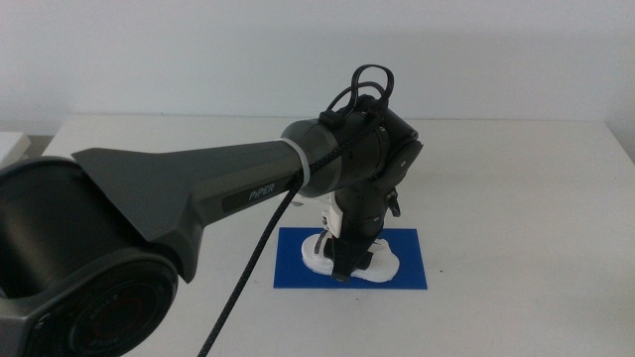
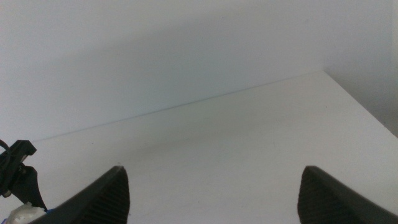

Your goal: Use one arm to grab the shoe from the table and place it on the mat.

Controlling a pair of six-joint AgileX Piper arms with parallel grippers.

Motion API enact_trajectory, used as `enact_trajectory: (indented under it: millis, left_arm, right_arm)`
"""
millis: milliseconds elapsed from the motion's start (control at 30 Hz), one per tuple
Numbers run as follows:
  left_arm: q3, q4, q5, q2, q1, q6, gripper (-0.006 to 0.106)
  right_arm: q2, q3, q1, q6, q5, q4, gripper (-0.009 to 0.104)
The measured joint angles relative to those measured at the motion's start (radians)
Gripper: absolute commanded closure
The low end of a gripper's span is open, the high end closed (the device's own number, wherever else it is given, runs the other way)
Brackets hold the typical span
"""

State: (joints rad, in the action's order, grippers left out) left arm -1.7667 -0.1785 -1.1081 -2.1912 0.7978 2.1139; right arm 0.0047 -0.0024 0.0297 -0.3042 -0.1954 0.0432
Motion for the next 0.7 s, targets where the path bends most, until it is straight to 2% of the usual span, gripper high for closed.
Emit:
enact_trajectory:
  millis: [133, 167, 200, 333, 400, 567, 700]
  left_arm:
    - [0.000, 0.004, 0.004, -0.004, 0.000, 0.000, 0.093]
    - [0.000, 0.006, 0.004, -0.004, 0.000, 0.000, 0.081]
    - [0.000, 0.008, 0.004, -0.004, 0.000, 0.000, 0.057]
    - [0.000, 0.027, 0.006, -0.005, -0.001, 0.000, 0.019]
    - [0.000, 0.035, 0.008, -0.007, -0.001, 0.000, 0.006]
    - [0.003, 0.061, -0.035, 0.017, -0.001, 0.000, 0.007]
    - [0.007, 0.075, -0.086, 0.180, -0.001, -0.094, 0.007]
  right_arm:
    - [0.000, 0.000, 0.000, 0.000, 0.000, 0.000, 0.016]
    - [0.000, 0.000, 0.000, 0.000, 0.000, 0.000, 0.016]
    - [0.000, 0.000, 0.000, 0.000, 0.000, 0.000, 0.016]
    - [0.000, 0.000, 0.000, 0.000, 0.000, 0.000, 0.016]
    - [0.000, 0.000, 0.000, 0.000, 0.000, 0.000, 0.016]
    - [0.000, 0.000, 0.000, 0.000, 0.000, 0.000, 0.016]
    - [0.000, 0.000, 0.000, 0.000, 0.000, 0.000, 0.016]
